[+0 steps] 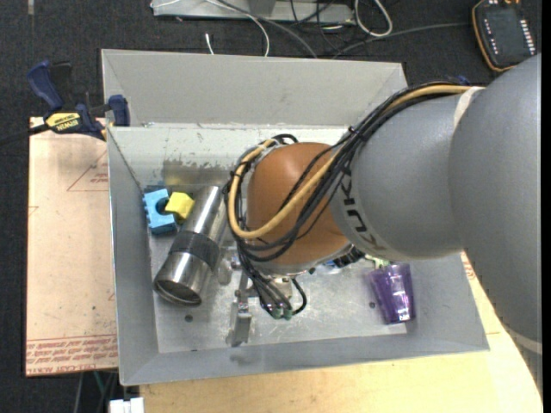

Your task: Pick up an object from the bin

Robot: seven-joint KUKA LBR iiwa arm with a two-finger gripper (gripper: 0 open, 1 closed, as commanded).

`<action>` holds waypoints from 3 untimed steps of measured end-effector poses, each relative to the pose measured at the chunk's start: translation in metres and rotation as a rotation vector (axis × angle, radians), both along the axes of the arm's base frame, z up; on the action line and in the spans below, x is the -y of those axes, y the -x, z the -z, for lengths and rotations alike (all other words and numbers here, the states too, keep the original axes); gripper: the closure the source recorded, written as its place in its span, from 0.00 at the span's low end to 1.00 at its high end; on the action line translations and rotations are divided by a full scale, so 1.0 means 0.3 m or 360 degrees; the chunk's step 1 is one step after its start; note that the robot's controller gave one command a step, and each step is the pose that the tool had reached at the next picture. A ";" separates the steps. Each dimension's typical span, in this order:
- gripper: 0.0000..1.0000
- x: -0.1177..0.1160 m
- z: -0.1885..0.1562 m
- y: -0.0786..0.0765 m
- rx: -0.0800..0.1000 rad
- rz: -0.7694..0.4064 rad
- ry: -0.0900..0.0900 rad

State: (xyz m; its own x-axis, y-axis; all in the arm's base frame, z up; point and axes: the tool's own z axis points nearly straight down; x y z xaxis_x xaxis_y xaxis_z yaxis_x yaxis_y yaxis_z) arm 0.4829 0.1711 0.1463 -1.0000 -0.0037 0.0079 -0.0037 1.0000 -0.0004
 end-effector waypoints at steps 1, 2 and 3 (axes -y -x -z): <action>0.00 0.003 -0.012 -0.008 0.0011 0.0007 -0.0002; 0.00 -0.097 0.088 -0.083 0.0034 0.0171 -0.0004; 0.00 -0.228 0.033 -0.207 0.0030 -0.0350 -0.0008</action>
Offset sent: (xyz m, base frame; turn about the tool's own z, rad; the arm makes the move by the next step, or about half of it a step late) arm 0.0388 0.0699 -0.0763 0.1499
